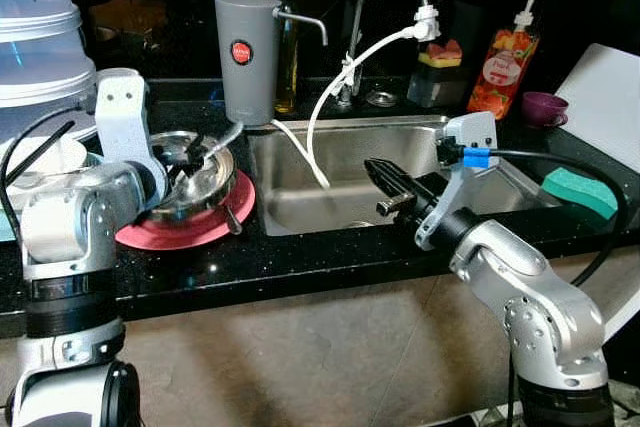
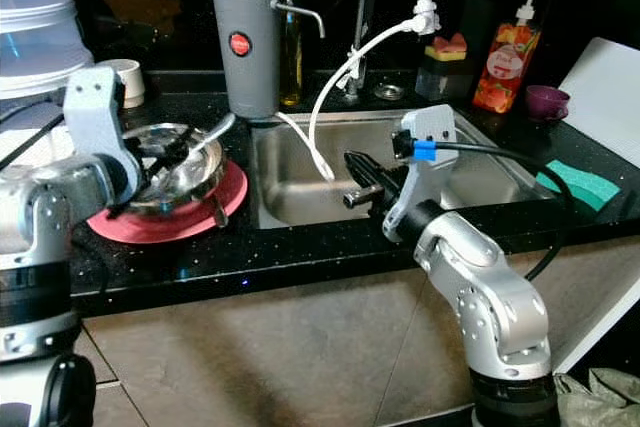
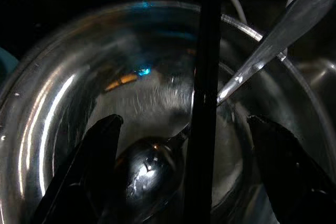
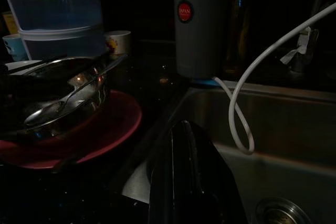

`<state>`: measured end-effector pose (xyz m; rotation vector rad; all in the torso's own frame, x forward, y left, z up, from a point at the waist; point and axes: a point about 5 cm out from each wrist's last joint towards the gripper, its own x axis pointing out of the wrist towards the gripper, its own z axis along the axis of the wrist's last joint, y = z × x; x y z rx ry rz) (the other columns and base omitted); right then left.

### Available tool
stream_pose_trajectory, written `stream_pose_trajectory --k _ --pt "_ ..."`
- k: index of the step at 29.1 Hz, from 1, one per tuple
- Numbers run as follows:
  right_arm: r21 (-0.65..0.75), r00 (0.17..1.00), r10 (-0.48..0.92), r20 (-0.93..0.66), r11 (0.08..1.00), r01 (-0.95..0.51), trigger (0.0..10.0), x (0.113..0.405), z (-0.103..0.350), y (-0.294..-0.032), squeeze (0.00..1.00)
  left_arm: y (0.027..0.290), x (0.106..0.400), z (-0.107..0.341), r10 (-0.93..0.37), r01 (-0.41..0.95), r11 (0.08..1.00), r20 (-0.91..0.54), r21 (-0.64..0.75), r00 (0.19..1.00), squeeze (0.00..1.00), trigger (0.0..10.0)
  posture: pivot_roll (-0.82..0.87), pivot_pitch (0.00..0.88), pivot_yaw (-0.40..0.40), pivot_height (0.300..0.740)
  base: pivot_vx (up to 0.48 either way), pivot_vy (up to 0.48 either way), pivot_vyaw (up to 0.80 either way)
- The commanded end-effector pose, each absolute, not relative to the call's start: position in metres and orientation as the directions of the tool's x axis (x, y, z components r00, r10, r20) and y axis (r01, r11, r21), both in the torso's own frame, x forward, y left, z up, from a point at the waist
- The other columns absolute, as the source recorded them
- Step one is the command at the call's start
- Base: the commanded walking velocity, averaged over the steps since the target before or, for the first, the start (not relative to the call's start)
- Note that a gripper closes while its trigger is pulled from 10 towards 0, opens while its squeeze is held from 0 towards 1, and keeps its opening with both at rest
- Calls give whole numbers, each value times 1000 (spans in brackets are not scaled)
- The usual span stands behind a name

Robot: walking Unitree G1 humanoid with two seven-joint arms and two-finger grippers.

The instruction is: Kitchen organization

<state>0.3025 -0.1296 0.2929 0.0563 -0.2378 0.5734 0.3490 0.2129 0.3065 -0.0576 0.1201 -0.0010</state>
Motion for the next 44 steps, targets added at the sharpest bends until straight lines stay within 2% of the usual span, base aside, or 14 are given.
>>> stream_pose_trajectory --k 1,4,5,12,33,34,35,42,44 --pt "-10 808 534 248 835 -550 10000 300 293 -129 0 214 351 288 0 -6 1000 -200 -26 980 0 4235 53 111 -38 740 0 0 0" --pt "-10 808 534 249 836 -549 10000 300 293 -129 0 214 351 287 5 -8 1000 -201 -13 980 0 4235 53 111 -38 740 0 0 0" --pt "-9 808 534 249 835 -549 10000 299 293 -129 0 215 351 287 12 -10 1000 -199 10 980 0 0 53 116 -38 740 0 0 0" --pt "-8 807 534 253 835 -550 10000 299 294 -129 0 217 350 289 44 -32 997 -166 75 985 0 0 52 117 -38 740 0 0 0" --pt "-7 802 539 257 831 -556 10000 298 294 -127 0 224 352 328 118 -119 993 33 21 992 0 0 50 111 -40 740 0 0 0" --pt "-8 801 540 258 831 -557 10000 298 294 -127 0 225 353 330 126 -126 992 43 8 991 0 1529 50 111 -40 740 0 0 0" --pt "-8 801 541 258 830 -558 10000 298 294 -127 0 225 353 333 127 -128 992 57 -2 990 0 10000 50 111 -40 740 0 0 0" --pt "-11 800 541 260 830 -558 10000 298 295 -127 0 214 354 351 74 -68 996 133 -49 988 0 10000 50 111 -40 740 0 0 0" --pt "-10 802 537 261 832 -555 10000 298 295 -127 0 203 354 357 14 3 995 160 -100 987 0 10000 42 103 -44 740 0 0 0"
